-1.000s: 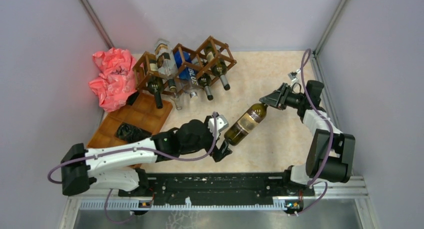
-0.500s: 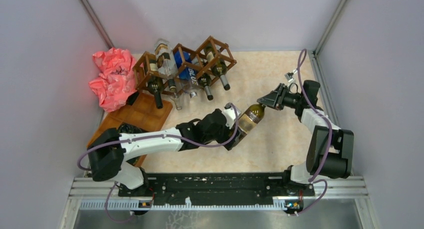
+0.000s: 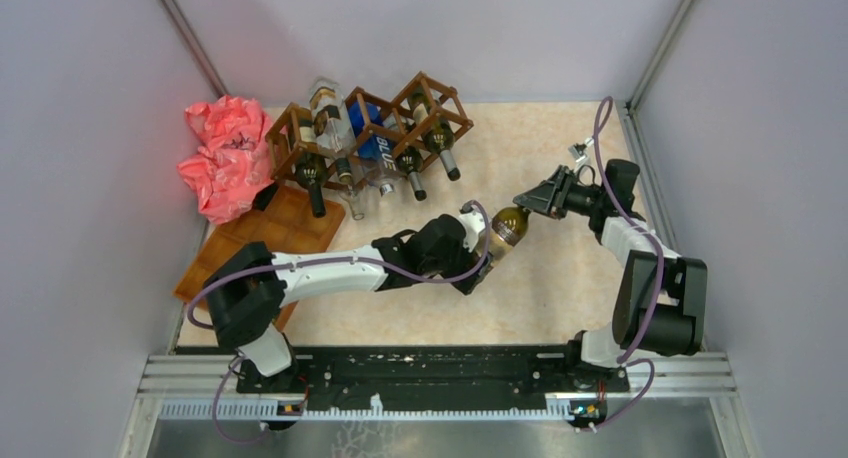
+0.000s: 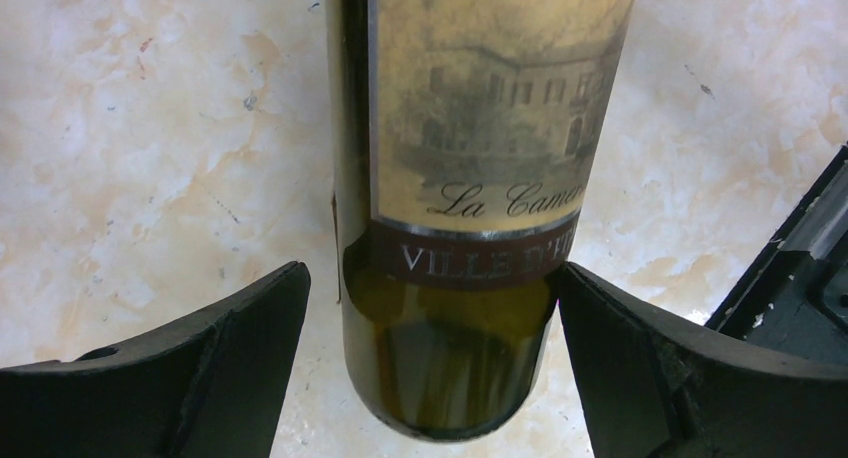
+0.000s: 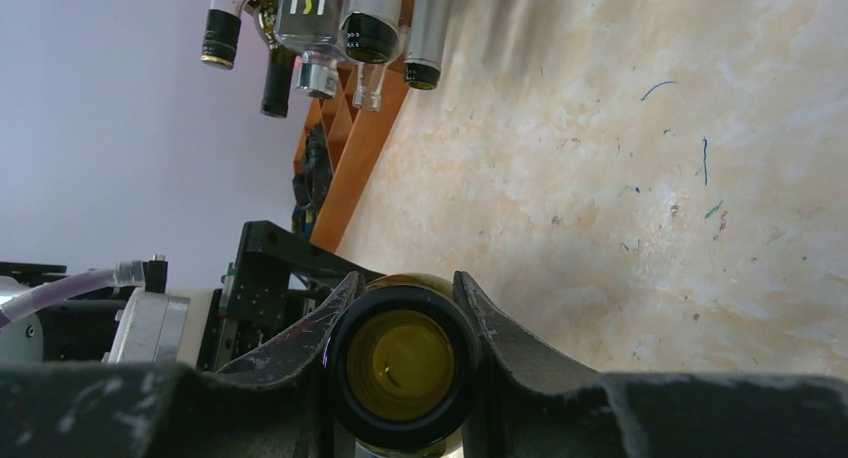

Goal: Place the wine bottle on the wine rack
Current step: Adjust the wine bottle at the center of the board.

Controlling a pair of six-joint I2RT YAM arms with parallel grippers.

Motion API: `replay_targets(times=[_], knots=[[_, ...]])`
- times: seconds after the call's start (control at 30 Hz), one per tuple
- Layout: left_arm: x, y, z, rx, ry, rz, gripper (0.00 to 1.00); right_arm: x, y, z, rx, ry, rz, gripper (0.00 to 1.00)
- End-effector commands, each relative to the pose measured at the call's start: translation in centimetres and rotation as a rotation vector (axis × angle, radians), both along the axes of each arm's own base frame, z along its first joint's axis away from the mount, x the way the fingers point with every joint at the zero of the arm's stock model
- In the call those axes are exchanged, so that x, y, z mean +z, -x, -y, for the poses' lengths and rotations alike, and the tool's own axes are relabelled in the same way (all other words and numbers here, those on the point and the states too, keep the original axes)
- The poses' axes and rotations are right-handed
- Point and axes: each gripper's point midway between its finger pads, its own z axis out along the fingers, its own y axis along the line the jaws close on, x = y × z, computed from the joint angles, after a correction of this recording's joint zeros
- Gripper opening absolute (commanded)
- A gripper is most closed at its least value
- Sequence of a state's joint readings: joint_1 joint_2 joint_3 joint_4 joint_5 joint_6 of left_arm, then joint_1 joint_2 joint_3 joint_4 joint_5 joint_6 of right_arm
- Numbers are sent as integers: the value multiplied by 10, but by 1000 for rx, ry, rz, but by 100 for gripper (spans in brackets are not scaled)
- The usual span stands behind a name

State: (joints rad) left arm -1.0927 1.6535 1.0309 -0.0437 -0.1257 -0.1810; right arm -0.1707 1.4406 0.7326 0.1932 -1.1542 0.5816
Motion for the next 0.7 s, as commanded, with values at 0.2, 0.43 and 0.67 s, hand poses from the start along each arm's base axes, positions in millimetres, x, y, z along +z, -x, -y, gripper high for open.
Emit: replay_targets(times=[0.2, 0.43, 0.67], knots=[[4, -4, 30, -75, 74, -1, 99, 17, 9, -11, 75, -60, 0, 0], [-6, -4, 33, -87, 76, -18, 91, 17, 10, -11, 78, -62, -3, 0], [-3, -4, 21, -101, 60, 8, 2, 12, 10, -12, 86, -63, -15, 2]])
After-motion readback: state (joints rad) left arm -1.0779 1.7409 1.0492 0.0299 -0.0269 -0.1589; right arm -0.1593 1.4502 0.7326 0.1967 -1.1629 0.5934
